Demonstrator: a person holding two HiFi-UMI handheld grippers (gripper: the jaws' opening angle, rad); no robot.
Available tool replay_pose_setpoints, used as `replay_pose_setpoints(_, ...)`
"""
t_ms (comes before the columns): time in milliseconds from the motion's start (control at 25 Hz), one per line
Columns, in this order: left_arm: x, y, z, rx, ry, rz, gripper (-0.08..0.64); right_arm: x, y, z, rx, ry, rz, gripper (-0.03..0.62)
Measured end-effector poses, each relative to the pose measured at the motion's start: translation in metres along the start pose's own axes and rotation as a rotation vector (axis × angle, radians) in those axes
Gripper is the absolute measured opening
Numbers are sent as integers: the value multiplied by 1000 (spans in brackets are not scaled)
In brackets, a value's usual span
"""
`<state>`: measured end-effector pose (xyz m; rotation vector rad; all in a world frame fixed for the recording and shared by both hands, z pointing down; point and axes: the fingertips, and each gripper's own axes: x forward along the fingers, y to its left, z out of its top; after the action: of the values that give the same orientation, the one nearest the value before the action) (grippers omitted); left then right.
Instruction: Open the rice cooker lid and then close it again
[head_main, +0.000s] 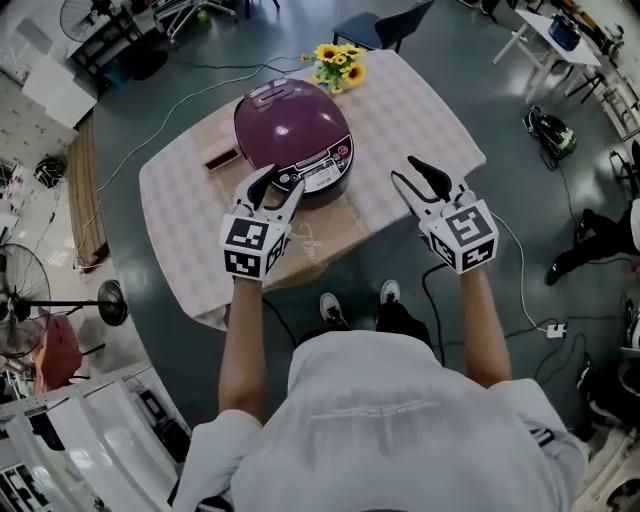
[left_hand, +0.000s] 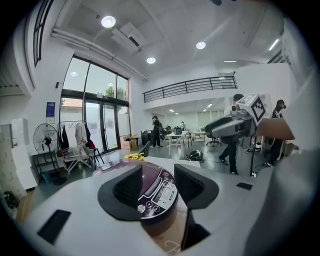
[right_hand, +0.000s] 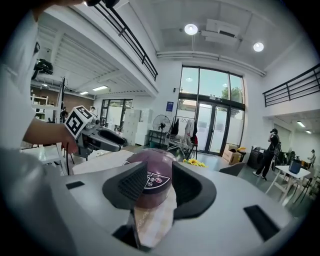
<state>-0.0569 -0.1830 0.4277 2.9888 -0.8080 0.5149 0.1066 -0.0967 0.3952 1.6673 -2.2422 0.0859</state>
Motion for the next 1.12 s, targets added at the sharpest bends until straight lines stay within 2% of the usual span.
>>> replay_pose_setpoints(360, 45, -3, -9, 9, 103, -24, 247, 43, -27, -16, 30, 17, 102, 170)
replay_pose_setpoints(720, 88, -14, -34, 107, 261, -104, 251, 71, -47, -42, 74, 38, 172, 167)
replay_pose_setpoints(880, 102, -13, -44, 176, 330, -117, 193, 81, -49, -53, 97, 46, 197, 165)
replay_pose_setpoints(1040, 114, -12, -52, 224, 389, -137, 165, 87, -53, -59, 113, 57, 206, 164)
replay_pose_setpoints(1080, 117, -11, -54, 231, 401, -141, 139, 88, -54, -61, 117, 60, 205, 163)
replay_pose_setpoints(1120, 119, -10, -56, 237, 411, -143, 83, 89, -55, -63, 121, 63, 203, 163)
